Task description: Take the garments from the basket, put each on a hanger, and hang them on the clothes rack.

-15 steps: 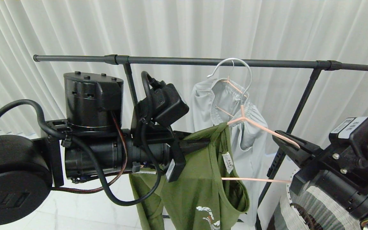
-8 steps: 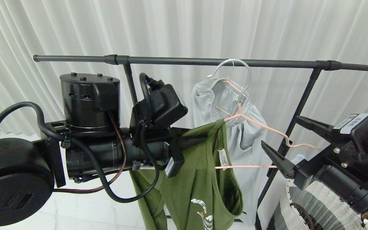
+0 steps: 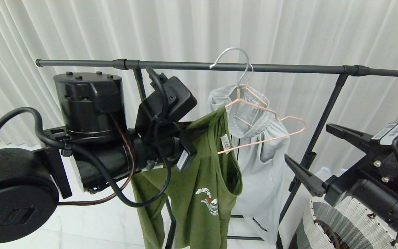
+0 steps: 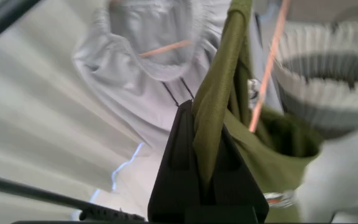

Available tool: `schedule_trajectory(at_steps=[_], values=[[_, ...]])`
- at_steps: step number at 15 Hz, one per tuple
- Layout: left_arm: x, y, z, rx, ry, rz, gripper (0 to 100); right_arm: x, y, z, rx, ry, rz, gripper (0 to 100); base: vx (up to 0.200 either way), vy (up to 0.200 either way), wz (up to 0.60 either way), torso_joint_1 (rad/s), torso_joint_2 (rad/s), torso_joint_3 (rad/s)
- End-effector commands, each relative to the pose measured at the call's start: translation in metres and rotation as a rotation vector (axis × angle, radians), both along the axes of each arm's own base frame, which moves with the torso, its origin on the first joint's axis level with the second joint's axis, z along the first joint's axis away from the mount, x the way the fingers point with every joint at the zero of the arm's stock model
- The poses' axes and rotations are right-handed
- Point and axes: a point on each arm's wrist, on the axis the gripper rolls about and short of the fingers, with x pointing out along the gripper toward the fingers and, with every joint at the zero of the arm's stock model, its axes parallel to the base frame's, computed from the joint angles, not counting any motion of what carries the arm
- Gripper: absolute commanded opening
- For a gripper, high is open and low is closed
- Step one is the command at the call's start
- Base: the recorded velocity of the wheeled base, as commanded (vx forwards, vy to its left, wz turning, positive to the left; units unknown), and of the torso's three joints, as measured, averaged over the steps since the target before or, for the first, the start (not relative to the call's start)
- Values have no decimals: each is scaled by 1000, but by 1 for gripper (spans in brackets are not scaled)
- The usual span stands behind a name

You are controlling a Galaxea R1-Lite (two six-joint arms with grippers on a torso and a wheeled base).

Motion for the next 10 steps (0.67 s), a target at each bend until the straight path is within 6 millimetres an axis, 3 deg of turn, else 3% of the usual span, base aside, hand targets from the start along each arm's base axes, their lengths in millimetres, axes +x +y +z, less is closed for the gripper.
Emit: schedule_trajectory(at_steps=[1, 4, 10], values=[[-1, -5, 20, -48, -48, 13, 0, -10, 12, -8, -6, 73, 82, 100, 0, 0, 0, 0, 0, 0], [-5, -9, 37, -85, -94, 12, 0, -9, 26, -26, 41, 269, 113, 100, 0, 0, 0, 0, 0, 0], [-23, -10, 41, -99, -104, -30, 0, 38, 44, -34, 178, 392, -13, 100, 0, 0, 0, 0, 0, 0]])
